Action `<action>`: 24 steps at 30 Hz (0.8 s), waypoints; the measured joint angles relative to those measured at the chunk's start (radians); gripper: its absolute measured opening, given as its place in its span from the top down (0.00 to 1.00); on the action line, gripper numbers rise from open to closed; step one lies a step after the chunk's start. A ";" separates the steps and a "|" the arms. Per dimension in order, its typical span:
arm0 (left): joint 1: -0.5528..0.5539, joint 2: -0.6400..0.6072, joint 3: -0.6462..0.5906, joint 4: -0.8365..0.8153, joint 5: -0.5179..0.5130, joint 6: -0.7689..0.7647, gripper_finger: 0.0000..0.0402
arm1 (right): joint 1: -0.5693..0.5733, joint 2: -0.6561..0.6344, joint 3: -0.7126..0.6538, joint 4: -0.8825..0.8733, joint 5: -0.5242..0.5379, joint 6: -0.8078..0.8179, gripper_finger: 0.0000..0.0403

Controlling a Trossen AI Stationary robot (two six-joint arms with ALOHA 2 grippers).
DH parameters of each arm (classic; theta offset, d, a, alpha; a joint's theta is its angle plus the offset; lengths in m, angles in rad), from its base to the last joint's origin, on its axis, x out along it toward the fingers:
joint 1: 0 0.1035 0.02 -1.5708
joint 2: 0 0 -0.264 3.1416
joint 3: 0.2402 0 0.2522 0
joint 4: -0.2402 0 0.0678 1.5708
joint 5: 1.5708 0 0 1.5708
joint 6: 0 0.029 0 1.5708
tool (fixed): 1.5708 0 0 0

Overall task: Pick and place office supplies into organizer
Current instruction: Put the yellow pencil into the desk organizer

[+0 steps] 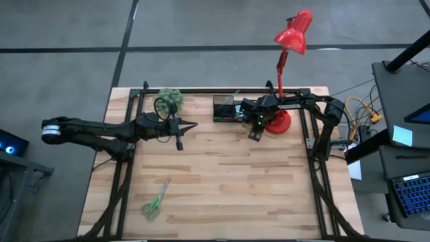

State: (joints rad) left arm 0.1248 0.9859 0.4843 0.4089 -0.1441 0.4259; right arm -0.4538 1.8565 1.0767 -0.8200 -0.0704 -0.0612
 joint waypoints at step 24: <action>0.000 0.000 0.000 0.001 0.000 0.000 1.00 | 0.005 -0.044 0.009 -0.044 -0.032 0.055 0.98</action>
State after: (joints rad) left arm 0.1248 0.9859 0.4843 0.4095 -0.1444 0.4259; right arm -0.4488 1.8126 1.0855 -0.8642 -0.1021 -0.0063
